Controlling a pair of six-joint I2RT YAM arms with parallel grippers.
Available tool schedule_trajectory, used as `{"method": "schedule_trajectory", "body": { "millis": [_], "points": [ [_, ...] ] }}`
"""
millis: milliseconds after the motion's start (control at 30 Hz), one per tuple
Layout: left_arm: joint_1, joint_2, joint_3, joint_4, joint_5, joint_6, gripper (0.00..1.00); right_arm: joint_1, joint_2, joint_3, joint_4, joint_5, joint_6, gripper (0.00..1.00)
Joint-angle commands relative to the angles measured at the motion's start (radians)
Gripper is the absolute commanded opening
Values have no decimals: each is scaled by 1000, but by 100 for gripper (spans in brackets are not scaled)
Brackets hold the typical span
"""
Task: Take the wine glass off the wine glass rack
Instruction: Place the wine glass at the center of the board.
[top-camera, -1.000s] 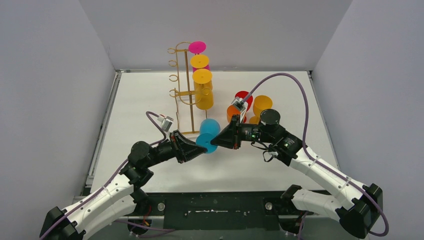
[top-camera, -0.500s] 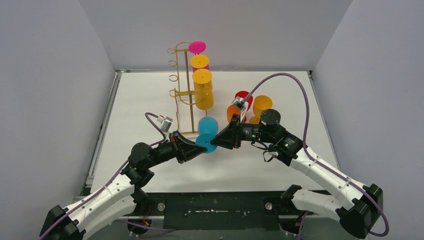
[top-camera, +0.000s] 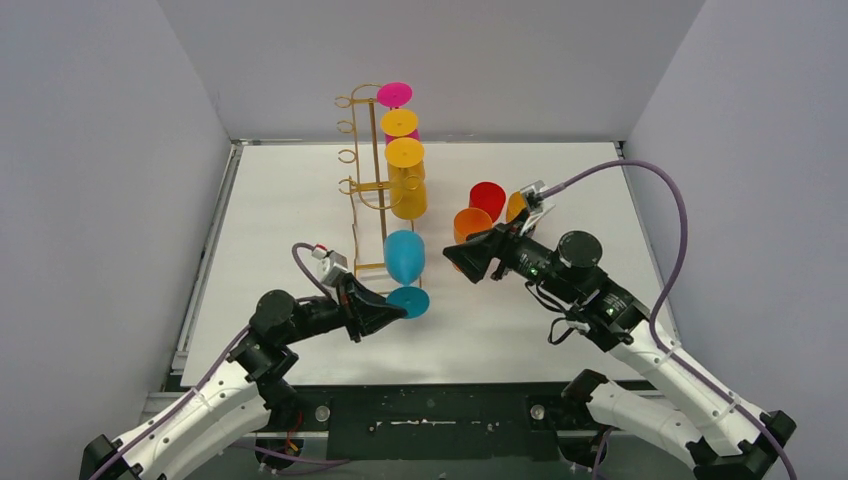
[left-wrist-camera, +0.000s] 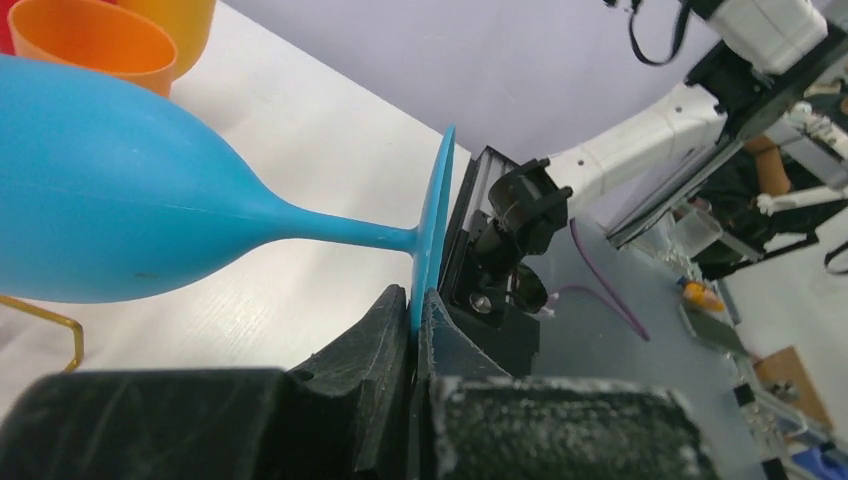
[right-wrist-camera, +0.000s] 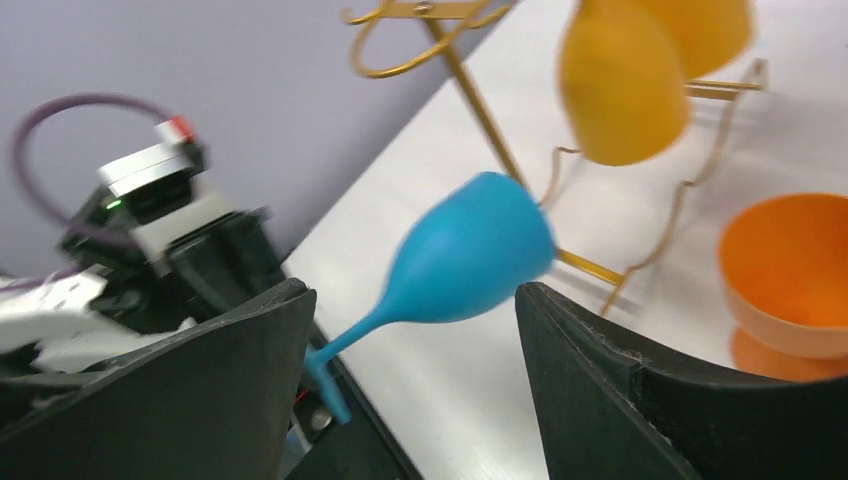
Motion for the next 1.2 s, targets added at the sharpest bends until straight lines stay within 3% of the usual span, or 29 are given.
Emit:
{"method": "schedule_trajectory", "body": {
  "millis": [0,167,333,400,567,833,1167],
  "points": [
    [-5,-22,6,24,146,161,0,-49,33,52,-112,261,-20,78],
    [-7,-17,-24,173,443,291,0,-154,43,11,-32,30,6,80],
    [-6,-33,-24,161,554,394,0,-229,38,-35,205,-380,79,82],
    [-6,-42,-8,94,555,449,0,-237,35,-43,245,-466,104,82],
    [0,-29,-13,131,622,451,0,-237,74,-34,273,-656,130,80],
    [37,-38,-33,164,649,440,0,-230,117,-43,254,-738,141,69],
    [84,-33,-60,268,672,371,0,-174,109,-32,178,-725,70,51]
  ]
}}
